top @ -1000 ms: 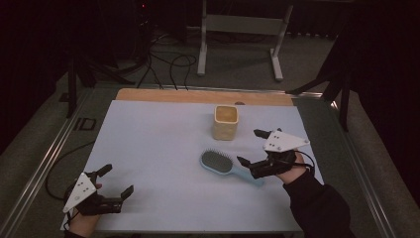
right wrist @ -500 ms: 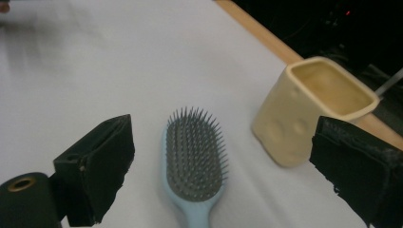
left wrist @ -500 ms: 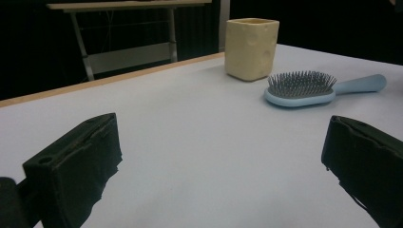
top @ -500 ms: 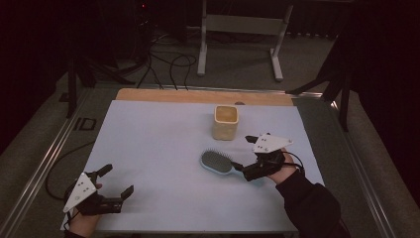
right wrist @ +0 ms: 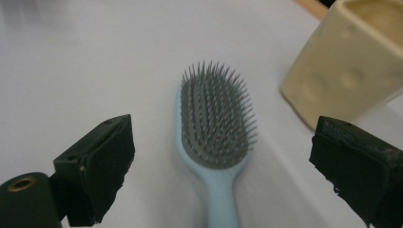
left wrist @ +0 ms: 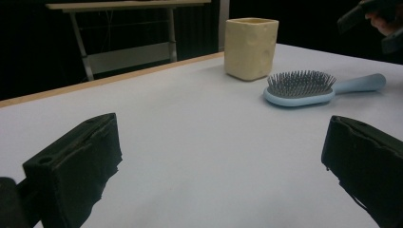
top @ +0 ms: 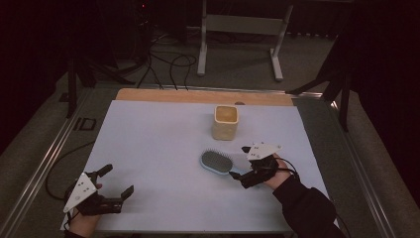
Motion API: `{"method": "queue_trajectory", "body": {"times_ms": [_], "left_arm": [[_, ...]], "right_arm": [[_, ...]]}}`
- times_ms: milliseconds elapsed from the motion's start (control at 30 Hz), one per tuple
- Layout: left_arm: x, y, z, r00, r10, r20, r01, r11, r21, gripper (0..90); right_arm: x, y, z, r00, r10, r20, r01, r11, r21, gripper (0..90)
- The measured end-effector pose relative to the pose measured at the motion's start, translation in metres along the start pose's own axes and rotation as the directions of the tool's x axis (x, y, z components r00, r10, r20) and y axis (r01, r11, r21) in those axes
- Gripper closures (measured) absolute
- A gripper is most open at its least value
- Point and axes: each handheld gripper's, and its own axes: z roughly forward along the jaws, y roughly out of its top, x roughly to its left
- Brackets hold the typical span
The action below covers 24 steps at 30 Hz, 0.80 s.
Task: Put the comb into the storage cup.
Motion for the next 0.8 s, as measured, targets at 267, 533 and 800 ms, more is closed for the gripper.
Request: {"method": "queue_trajectory", "body": {"times_ms": [267,533,800], "left_arm": [[0.000,0.000,0.000,1.0000,-0.002,0.002,0.002,1.0000,-0.001,0.0],[0.000,0.000,0.000,1.0000,-0.004,0.003,0.004,1.0000,-0.002,0.0],[0.000,0.000,0.000,1.0000,-0.006,0.003,0.006,1.0000,-0.003,0.0]], "right_arm": [[-0.001,-0.009,0.012,0.9995,0.011,-0.030,-0.010,0.999,0.049,7.8],[-0.003,-0.014,0.020,0.9986,0.007,-0.053,-0.001,0.994,0.111,7.9],[-0.004,-0.015,0.027,0.9971,0.003,-0.077,0.009,0.987,0.159,8.5]]}}
